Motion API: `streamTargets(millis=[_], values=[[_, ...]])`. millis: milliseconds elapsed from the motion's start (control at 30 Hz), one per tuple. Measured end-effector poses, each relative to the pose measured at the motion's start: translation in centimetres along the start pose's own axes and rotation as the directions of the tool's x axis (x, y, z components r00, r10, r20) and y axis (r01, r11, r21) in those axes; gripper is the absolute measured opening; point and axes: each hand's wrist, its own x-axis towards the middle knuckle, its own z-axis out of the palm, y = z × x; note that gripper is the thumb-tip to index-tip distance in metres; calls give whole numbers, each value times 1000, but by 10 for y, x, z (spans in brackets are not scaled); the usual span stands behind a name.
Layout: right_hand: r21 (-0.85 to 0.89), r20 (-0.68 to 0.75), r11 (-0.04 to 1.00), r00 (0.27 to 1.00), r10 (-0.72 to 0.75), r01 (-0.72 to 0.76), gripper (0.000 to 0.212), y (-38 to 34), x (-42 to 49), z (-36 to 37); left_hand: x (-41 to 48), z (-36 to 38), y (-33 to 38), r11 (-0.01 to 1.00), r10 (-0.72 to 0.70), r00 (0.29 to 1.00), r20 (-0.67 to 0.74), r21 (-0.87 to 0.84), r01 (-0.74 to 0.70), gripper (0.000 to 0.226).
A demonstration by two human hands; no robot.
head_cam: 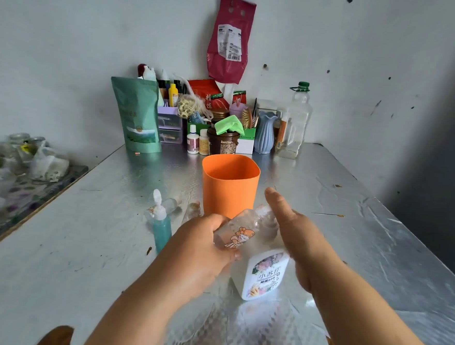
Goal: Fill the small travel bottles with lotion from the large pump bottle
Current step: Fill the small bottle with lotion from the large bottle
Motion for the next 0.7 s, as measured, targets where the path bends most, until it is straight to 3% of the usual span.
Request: streamTargets(millis=[233, 367, 433, 700], values=[[-21, -68, 999, 997, -29, 28, 61, 7, 1, 1, 0, 3, -4, 1000, 0, 1000, -14, 8, 0, 29], [-41, -79, 999, 997, -25, 21, 69, 14, 6, 6, 0, 5, -4, 999, -19, 999, -28, 45, 20, 25], [-33, -64, 999, 998, -21, 18, 75, 14, 6, 6, -1, 4, -2, 998, -21, 999, -29, 51, 22, 25], [13, 37, 1000, 999, -4, 3, 65, 1, -1, 1, -5, -1, 6, 998, -21, 999, -31, 60, 22, 25]])
